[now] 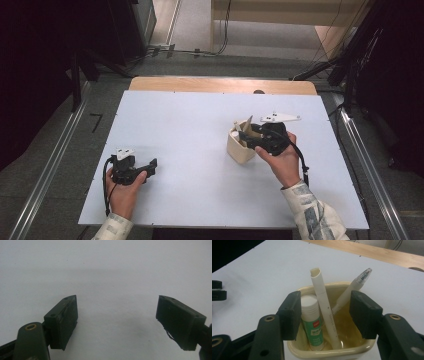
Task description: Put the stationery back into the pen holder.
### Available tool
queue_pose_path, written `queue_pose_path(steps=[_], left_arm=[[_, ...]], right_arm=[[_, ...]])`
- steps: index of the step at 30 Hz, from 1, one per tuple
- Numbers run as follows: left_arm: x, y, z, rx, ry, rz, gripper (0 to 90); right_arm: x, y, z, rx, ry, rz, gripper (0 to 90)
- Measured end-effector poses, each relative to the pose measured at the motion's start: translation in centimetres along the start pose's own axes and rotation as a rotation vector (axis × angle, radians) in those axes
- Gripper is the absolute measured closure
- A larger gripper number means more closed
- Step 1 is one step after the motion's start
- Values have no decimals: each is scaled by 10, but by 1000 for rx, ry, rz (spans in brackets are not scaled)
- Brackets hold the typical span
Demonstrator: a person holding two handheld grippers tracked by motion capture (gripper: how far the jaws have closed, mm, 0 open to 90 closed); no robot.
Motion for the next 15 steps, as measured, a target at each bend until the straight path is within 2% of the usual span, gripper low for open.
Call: queue_pose_path(steps=[9, 15], left_arm=[[0, 0, 0, 2, 2, 0, 187], [1, 0, 0, 2, 2, 0, 187]], right_arm=[[-2, 7, 1, 23, 24, -14, 309], [-1, 15, 4, 33, 30, -17, 282]])
Point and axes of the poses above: each handheld gripper's, and its own axes: y roughly backward along the jaws, z roughly out of its underside, x roughly to its right, the point moved 7 cm from there along -y, roughly forward along the jaws, and after that the axes turned 5 degrees about x, right-handed, at the moved point
